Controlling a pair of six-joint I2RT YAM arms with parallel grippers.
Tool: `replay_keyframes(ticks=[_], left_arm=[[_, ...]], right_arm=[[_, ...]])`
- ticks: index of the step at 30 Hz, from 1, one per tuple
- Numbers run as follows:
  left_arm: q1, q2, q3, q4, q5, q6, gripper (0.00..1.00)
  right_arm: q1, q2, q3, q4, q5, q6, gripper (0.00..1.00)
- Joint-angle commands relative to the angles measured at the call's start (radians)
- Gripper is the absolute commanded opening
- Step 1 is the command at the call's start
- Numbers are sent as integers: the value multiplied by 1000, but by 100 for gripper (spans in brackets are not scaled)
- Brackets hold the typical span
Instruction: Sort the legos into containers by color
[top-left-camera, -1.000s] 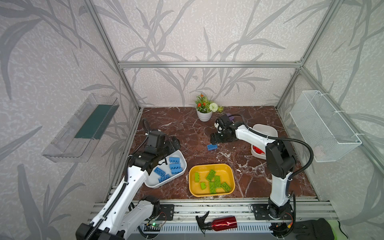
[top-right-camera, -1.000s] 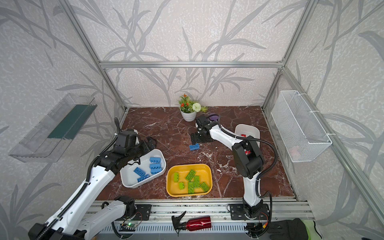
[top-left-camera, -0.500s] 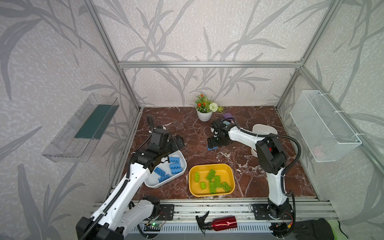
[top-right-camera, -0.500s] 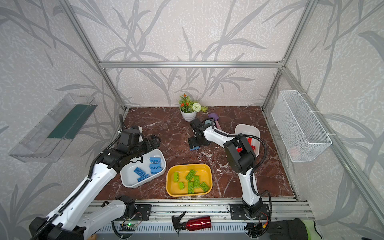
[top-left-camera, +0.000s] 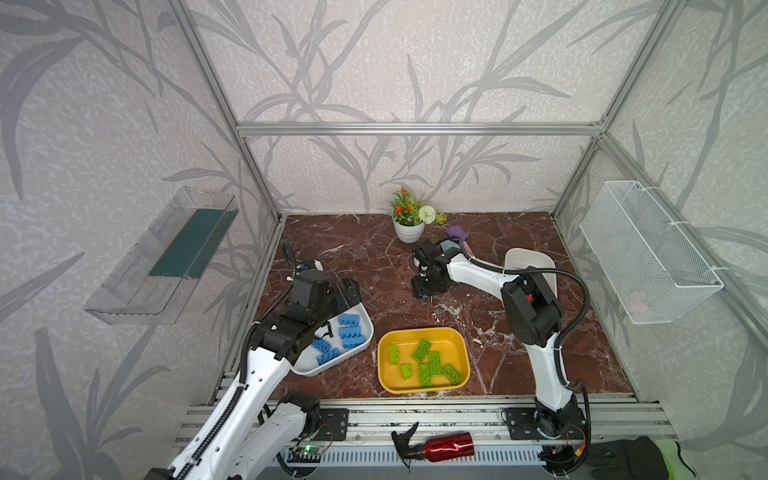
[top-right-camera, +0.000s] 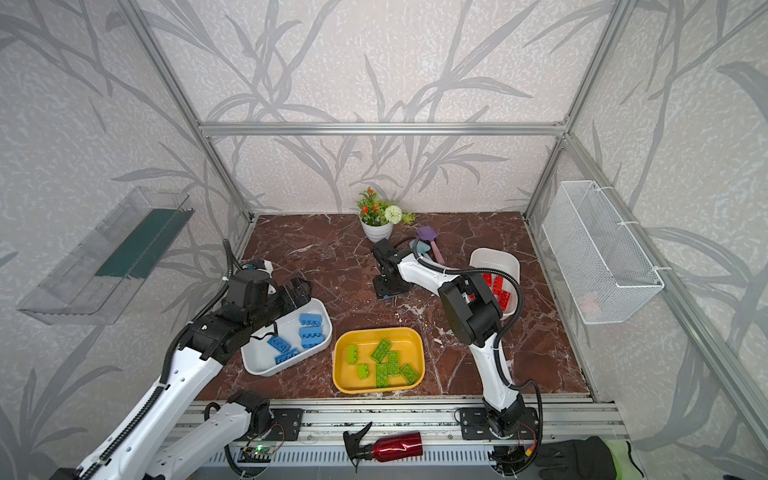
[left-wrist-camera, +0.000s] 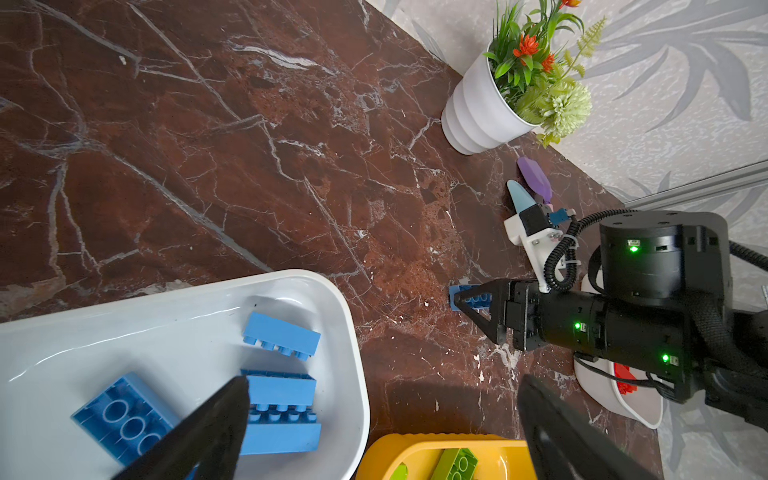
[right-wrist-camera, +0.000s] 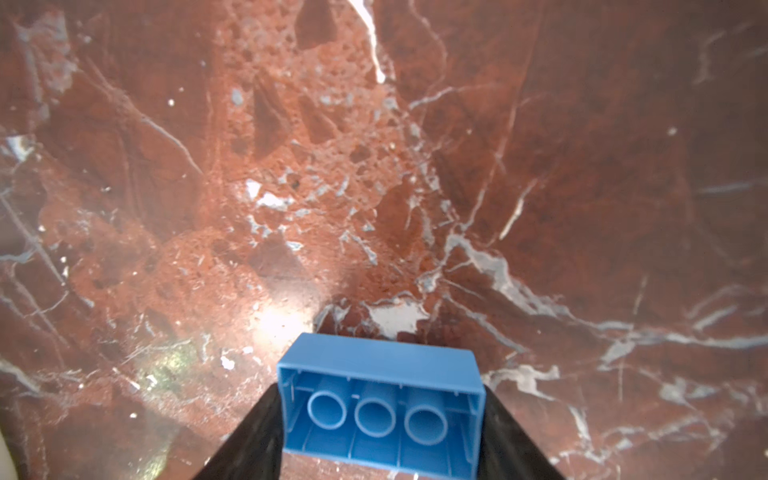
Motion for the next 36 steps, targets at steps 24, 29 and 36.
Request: replay_keyframes(ticks=[24, 29, 36], left_arm=[[3, -420, -66, -322, -131, -183, 99], [3, -486, -62, -383, -152, -201, 99], [3, -549, -52, -439, -164, -225, 99]], right_arm=[[268, -38, 256, 13, -387, -39, 42], [316, -3, 273, 44, -391, -42, 42], [343, 60, 301, 44, -393, -31, 48]])
